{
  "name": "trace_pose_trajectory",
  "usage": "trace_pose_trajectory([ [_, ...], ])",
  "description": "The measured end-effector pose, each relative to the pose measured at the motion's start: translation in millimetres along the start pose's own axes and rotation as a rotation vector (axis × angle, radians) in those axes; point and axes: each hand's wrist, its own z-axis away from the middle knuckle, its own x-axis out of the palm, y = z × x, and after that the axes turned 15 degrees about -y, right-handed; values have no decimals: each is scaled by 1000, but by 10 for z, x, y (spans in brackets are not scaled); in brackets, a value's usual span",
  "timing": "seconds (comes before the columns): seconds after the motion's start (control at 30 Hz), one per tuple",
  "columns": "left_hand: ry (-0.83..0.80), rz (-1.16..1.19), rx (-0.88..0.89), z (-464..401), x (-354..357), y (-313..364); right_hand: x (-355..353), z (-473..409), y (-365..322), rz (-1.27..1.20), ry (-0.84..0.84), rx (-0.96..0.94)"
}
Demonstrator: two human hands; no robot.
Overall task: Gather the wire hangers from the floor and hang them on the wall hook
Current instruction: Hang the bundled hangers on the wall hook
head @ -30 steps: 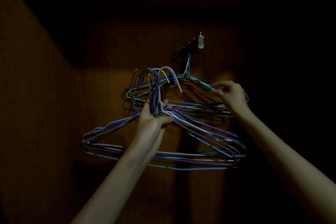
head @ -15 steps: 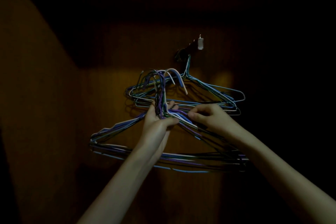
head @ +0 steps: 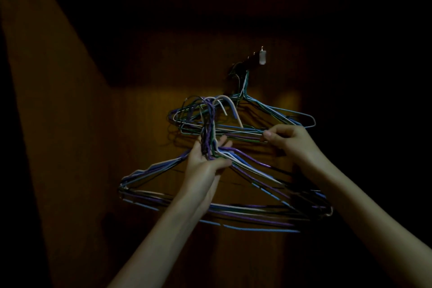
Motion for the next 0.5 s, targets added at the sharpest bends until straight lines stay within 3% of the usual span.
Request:
trace_pose_trajectory([
  [0.27,41,38,3,10,-17,53,-170,238,38,24,51,22],
  [0.5,1,59,-6,-67,122,95,-323,296,68,195,115,-30],
])
